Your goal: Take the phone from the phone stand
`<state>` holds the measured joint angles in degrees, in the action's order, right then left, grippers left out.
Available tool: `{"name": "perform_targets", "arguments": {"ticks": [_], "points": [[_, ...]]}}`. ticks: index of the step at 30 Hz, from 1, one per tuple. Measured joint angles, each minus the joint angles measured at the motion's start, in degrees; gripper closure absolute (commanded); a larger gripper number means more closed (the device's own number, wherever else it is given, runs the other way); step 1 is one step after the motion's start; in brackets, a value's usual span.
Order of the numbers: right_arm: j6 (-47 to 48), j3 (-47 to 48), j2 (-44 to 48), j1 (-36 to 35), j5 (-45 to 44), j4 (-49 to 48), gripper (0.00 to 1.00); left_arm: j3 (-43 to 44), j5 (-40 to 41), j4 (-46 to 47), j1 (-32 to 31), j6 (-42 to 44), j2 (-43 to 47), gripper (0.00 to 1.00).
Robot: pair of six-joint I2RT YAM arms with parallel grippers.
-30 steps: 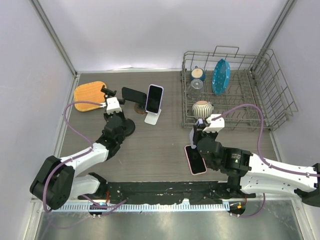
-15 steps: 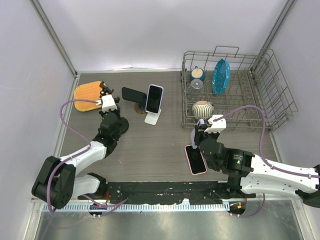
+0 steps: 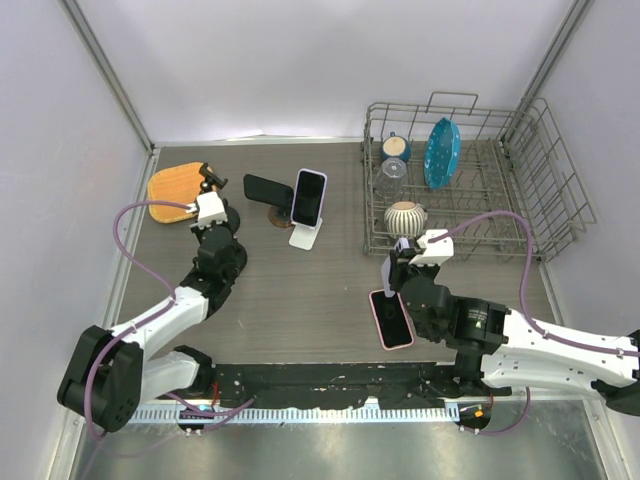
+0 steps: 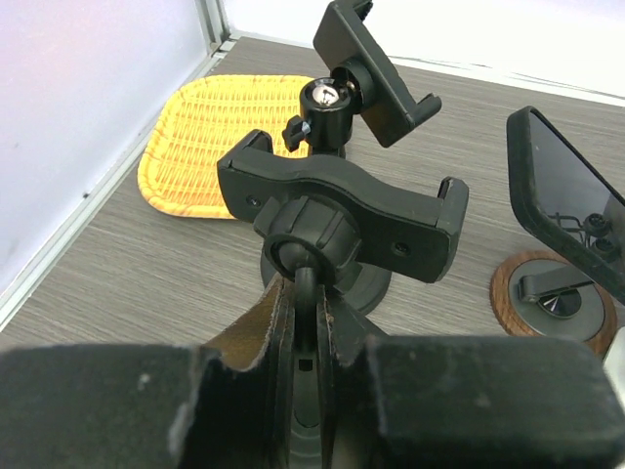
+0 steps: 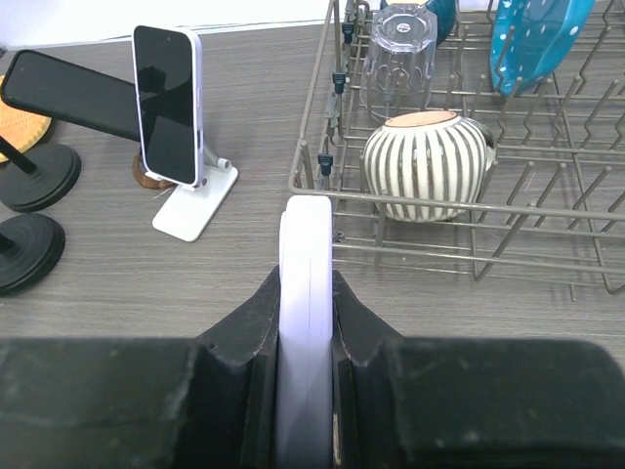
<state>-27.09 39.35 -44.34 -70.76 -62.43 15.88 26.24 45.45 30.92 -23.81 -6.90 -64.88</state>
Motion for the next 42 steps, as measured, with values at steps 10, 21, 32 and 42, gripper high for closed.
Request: {"name": "perform_targets", "arguments": {"ticks": [10, 21, 32, 42], "points": [[0.0, 0.0, 0.96, 0.0, 0.04, 0.02, 0.99, -0.68, 0.61, -4.76, -0.5, -0.66, 3.48, 0.4], [0.0, 0.0, 0.81, 0.0, 0.94, 0.04, 0.99, -0.46, 0.74, -16.83, -3.41, -5.6, 14.93, 0.07], [-4.66, 5.99, -4.48, 0.0, 2.58, 8.07, 0.99, 7.48, -5.09, -30.99, -13.84, -10.71, 26.23, 0.0], [-12.31, 12.17, -8.61, 0.0, 4.31, 16.55, 0.99, 8.33, -16.52, -33.81, -24.35, -7.96, 29.38, 0.0]]}}
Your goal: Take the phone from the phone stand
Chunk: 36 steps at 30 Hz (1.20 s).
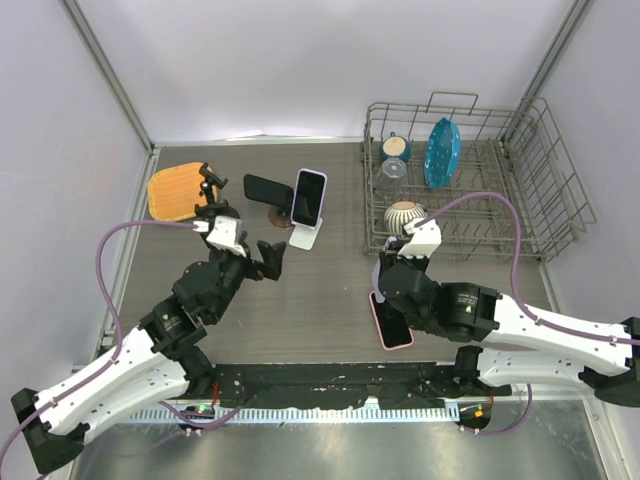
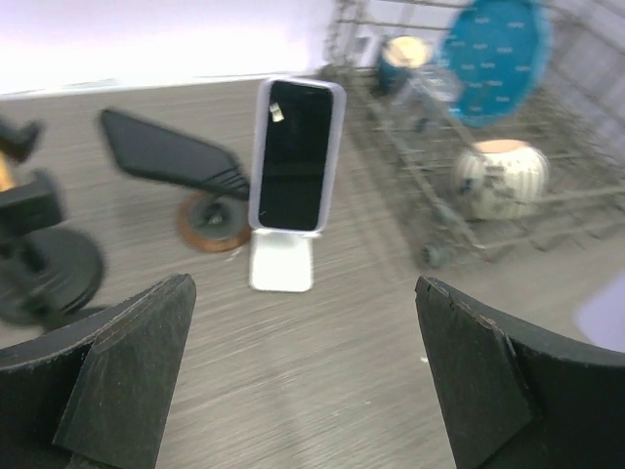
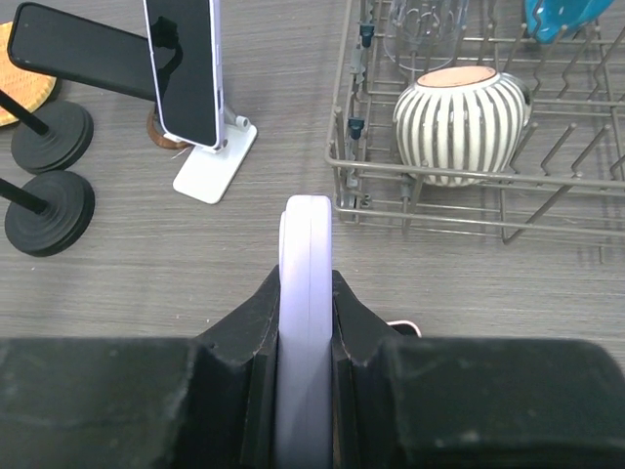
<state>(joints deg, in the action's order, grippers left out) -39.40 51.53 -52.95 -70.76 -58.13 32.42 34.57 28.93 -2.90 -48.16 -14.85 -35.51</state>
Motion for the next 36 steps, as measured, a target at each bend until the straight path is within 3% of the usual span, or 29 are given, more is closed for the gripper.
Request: {"name": "perform_targets", "arguments": {"ticks": [8, 13, 19, 27, 36], "points": [[-3.74, 1.14, -2.93, 0.39, 2.75, 1.6, 0.99, -3.26, -6.45, 10.43, -14.19, 6.43, -2.99, 0.0], [-5.73, 1.38, -3.85, 0.74, 4.07, 1.95, 0.99, -3.76, -3.67, 18.23, -25.94, 13.7, -12.26, 0.0], [-7.67, 1.38, -4.22, 1.03, 5.73, 1.84, 0.99, -3.76, 0.33, 28.24, -33.81, 21.14, -24.22, 0.0], [-9.53, 1.03, -3.91, 1.14, 7.37, 0.31, 0.99, -2.25, 9.66, 42.07, -39.39, 27.74, -39.54, 0.02], [-11.58, -0.74, -2.27, 1.14, 8.55, -1.4, 0.99, 2.56, 22.73, 59.6, -40.79, 33.68, -54.03, 0.15]]}}
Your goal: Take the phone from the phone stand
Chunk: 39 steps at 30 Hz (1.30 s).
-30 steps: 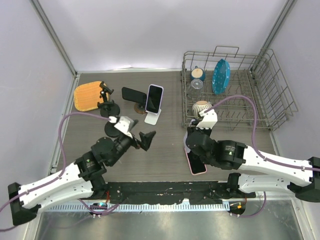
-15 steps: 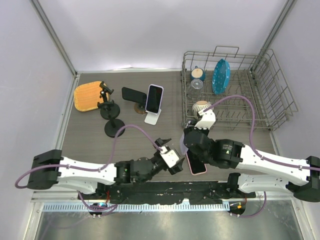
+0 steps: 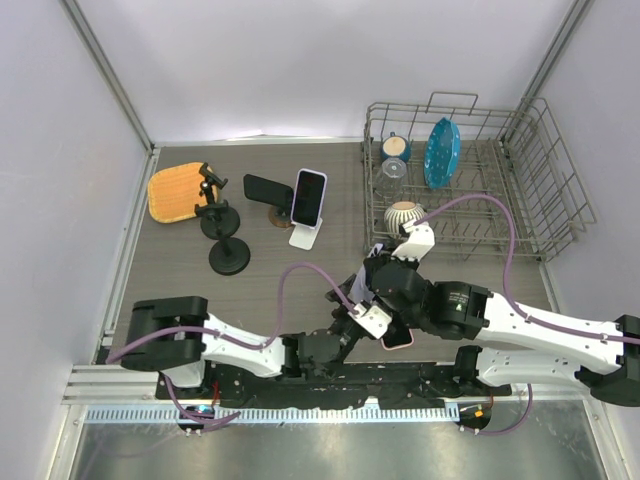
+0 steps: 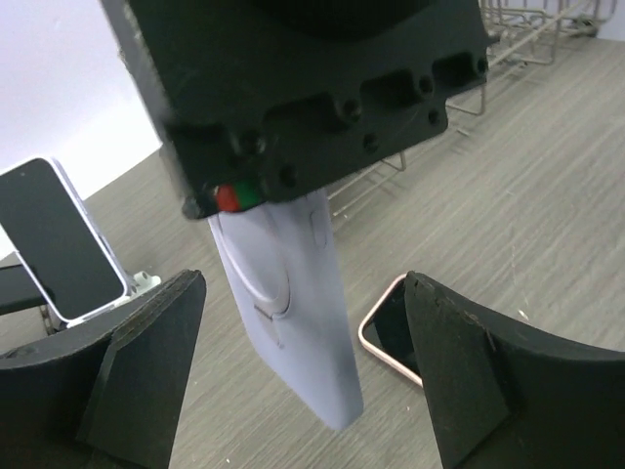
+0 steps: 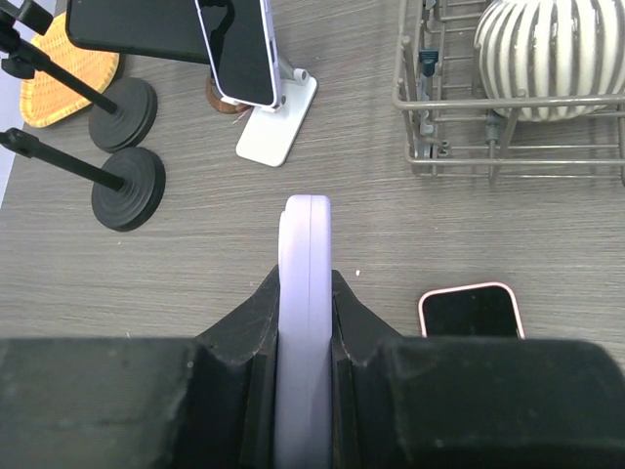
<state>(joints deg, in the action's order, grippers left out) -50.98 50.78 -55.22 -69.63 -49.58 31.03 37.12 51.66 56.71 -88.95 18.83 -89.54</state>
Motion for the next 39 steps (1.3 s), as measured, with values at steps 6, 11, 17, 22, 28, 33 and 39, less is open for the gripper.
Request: {"name": "perform_targets", "arguments": {"ticks": [6, 11, 17, 22, 28, 33, 39], "points": [[-0.46, -1.05, 0.22, 0.02, 0.87, -1.44, 0.99, 3.04, 4.68, 7.34, -0.7, 4.39, -5.4, 0.39], [-0.96, -2.01, 0.61, 0.13, 0.87, -2.14, 0.99, 3.08, 7.37, 10.69, -0.79, 5.97, -6.34, 0.57], [-3.69, -2.8, 0.85, 0.39, 0.55, -4.44, 0.88, 3.1, 9.09, 12.11, -1.31, 7.06, -6.34, 0.97], [-5.46, -4.7, 2.05, 0.48, 0.37, -6.95, 0.53, 3.17, 10.58, 11.85, -1.86, 9.68, -6.36, 1.0], [-1.77, -6.75, 9.4, 0.31, -0.04, -8.55, 0.19, 1.77, 11.41, 11.39, -2.27, 6.32, -5.73, 1.0], [1.2, -6.75, 15.28, 0.33, -2.38, -10.12, 0.1, 0.7, 11.23, 1.88, -2.34, -2.62, -1.62, 1.0], [4.28, -6.78, 20.83, 0.33, -5.73, -9.57, 0.08, 0.57, 3.91, -17.11, 2.16, -22.62, 6.84, 1.0]]}}
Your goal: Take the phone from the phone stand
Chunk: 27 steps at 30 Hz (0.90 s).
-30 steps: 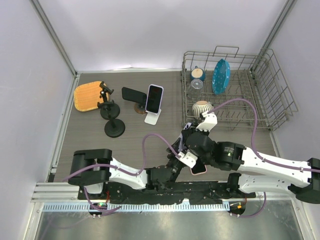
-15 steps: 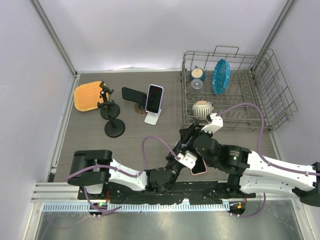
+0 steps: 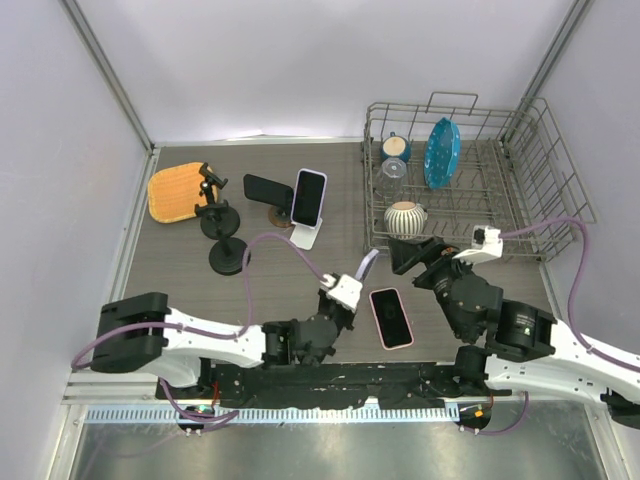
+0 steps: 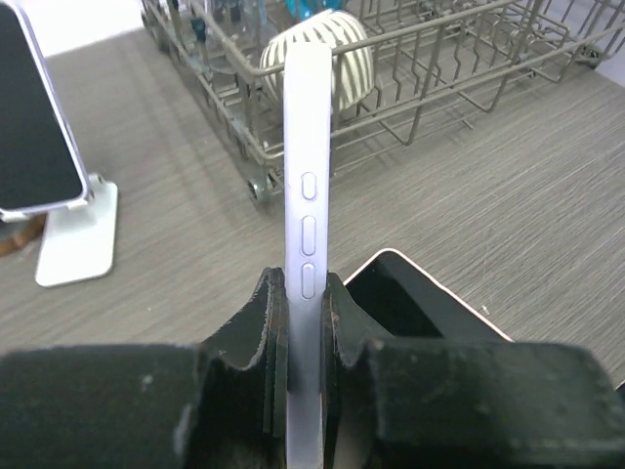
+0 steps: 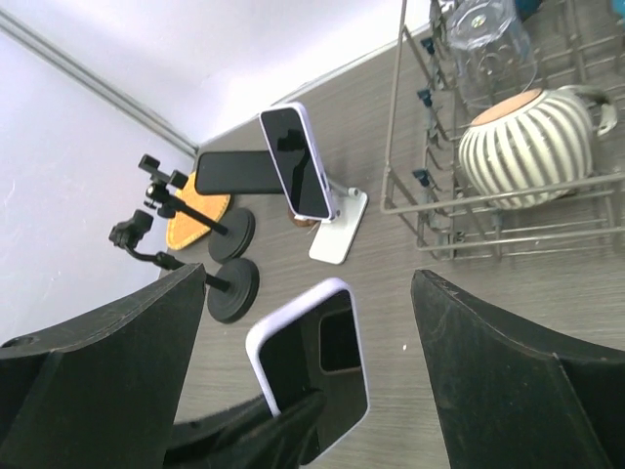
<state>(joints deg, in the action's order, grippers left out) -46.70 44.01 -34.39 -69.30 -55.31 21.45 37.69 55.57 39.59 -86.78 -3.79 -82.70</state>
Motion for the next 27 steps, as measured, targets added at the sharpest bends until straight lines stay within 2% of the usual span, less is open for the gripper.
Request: {"name": "perform_targets", "arguments": {"ticks": [6, 13, 19, 27], "points": [[2.08, -0.24, 3.63, 0.0, -3.15, 1.64, 0.08, -0.35, -10.16, -16.22, 9.09, -20.61, 6.64, 1.0], [2.86, -1.84, 6.67, 0.0, -5.64, 4.46, 0.09, -3.54, -20.31, -24.55, 14.43, -39.34, 9.35, 1.0], [2.89, -1.86, 7.93, 0.0, -6.91, 5.81, 0.09, -5.53, -26.99, -26.12, 16.46, -52.26, 7.61, 1.0], [2.86, -1.92, 8.22, 0.0, -7.58, 7.15, 0.1, -9.27, -32.37, -19.89, 16.81, -65.94, 0.9, 1.0]]}}
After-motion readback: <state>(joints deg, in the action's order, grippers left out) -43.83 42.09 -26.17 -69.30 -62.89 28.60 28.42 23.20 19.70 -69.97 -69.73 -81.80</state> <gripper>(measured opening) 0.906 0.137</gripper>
